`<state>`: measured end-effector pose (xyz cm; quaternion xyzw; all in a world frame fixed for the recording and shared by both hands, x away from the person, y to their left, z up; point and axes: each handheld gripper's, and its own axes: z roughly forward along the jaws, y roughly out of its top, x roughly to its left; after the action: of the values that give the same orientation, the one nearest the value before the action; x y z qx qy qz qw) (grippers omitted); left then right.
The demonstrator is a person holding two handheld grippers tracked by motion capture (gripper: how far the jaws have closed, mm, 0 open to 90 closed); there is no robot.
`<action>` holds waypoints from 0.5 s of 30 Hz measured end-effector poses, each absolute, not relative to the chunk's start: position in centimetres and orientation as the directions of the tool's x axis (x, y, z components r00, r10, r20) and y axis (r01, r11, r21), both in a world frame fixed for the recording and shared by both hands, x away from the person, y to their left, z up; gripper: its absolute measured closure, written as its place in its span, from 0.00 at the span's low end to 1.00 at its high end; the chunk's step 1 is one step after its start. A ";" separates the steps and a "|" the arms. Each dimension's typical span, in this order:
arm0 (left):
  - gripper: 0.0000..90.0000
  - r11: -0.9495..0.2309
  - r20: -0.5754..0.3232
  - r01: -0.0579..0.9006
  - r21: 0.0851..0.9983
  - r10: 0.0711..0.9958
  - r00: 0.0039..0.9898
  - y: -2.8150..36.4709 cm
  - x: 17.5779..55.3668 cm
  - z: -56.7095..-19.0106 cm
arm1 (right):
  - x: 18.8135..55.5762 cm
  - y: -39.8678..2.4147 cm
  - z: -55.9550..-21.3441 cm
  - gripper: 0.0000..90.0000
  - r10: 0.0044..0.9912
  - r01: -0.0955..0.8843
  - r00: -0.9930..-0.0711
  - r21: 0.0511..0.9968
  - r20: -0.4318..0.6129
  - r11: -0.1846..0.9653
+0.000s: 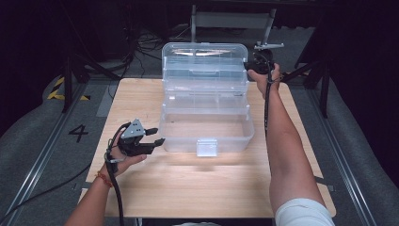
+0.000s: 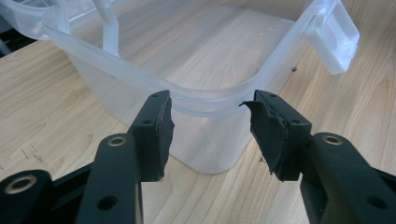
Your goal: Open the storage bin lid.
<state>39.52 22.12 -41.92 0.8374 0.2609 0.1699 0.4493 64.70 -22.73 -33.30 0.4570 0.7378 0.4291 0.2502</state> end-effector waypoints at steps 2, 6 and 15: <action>0.55 -0.455 0.040 0.291 0.842 0.590 0.806 22.1 39.5 -42.0 | 64.7 -22.7 -33.3 0.77 0.887 0.458 -0.462 0.861 0.017 0.222; 0.55 -0.467 0.052 0.286 0.837 0.588 0.807 22.2 39.6 -42.0 | 64.7 -22.8 -33.2 0.76 0.886 0.447 -0.463 0.861 -0.007 0.240; 0.56 -0.477 0.048 0.294 0.828 0.583 0.811 22.1 39.8 -42.2 | 64.8 -23.5 -34.0 0.70 0.885 0.461 -0.464 0.842 -0.041 0.281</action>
<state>39.78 22.06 -42.23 0.8435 0.2600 0.1640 0.4406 64.76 -23.51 -34.00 0.4453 0.7555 0.4015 0.2640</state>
